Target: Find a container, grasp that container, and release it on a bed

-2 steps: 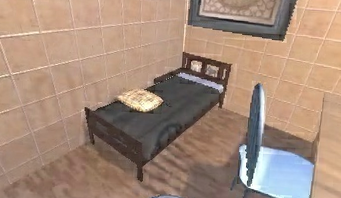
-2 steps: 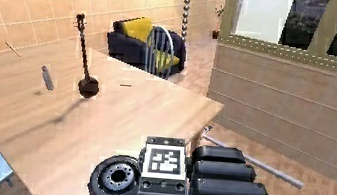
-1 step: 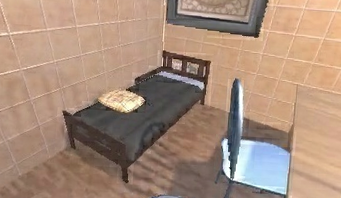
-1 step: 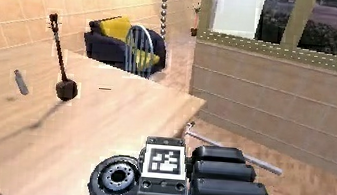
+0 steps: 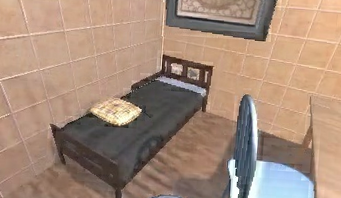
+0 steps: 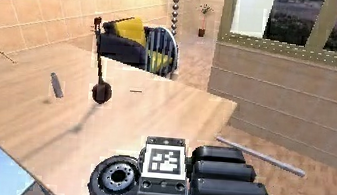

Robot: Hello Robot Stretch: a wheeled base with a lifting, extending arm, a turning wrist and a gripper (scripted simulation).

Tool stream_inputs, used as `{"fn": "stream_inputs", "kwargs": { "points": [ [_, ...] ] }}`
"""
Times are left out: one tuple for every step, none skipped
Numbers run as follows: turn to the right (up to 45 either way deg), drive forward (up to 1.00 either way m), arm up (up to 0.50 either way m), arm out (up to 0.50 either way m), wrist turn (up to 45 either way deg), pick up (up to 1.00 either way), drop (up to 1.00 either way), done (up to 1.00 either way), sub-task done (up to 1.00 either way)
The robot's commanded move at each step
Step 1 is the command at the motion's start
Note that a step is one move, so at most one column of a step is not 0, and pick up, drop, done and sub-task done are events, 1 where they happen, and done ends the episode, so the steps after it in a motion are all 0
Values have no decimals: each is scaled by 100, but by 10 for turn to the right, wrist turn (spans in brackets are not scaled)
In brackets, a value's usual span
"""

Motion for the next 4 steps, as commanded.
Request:
{"fn": "stream_inputs", "kwargs": {
  "points": [
    [0,100,0,0,0,0,0,0,0],
    [60,0,0,0,0,0,0,0,0],
    [0,5,0,0,0,0,0,0,0],
    [240,0,0,0,0,0,0,0,0]
  ]
}}
